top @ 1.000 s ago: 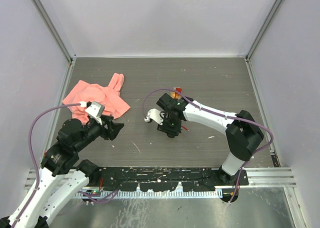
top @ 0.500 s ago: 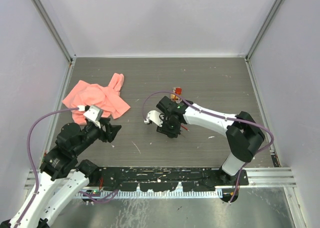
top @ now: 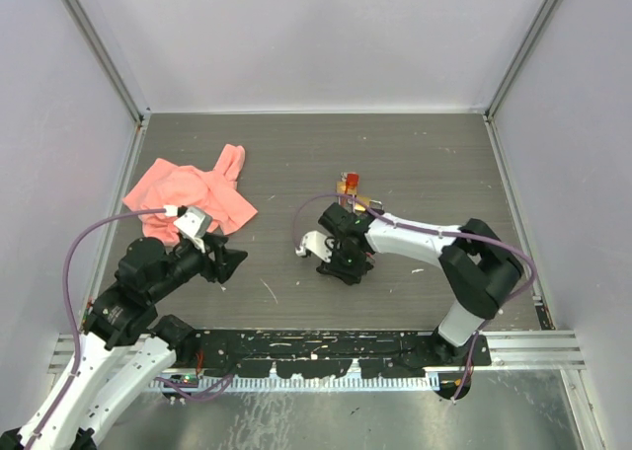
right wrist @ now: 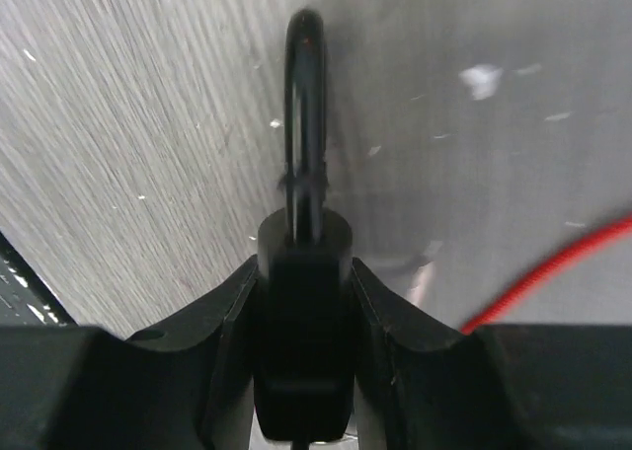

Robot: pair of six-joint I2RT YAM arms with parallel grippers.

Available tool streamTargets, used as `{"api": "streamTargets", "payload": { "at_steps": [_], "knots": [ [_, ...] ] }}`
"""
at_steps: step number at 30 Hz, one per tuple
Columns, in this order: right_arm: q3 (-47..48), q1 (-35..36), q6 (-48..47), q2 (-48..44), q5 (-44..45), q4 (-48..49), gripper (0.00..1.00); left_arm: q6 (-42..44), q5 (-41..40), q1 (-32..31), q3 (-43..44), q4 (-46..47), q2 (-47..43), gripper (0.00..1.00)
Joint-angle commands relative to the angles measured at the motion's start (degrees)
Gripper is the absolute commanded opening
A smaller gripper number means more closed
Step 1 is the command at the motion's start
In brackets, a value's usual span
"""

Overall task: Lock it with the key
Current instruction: Lock the lock.

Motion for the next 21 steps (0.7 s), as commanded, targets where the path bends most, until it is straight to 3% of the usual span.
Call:
{"api": "streamTargets", "payload": {
  "at_steps": [1,7,11,16,21],
  "knots": [
    [-3.1,-0.5,0.7,2.7,-2.4,0.9,0.01,-0.8,2.3,0.4,0.2,3.5,0.6,0.59],
    [-0.5,-1.5,1.9,0.8,-3.6,1.7,0.01,-1.5,3.3,0.4,-0.2,3.5,1.3,0.60],
    [3.0,-4.3,0.3,-0.9,-7.8,-0.5,0.01,-2.2,12.6,0.4,-2.0,7.8,4.1,0.63],
    [8.4,-6.3,-2.5,-4.0,-15.7,-4.5,0.01,-9.1,23.1,-0.2,-7.5,25.8,7.2,0.61],
    [11.7,-6.3,-4.1,-6.7,-20.2,-7.7,0.01,-3.6,19.6,-5.9,-10.1,37.6,11.0,0.62]
  ]
}}
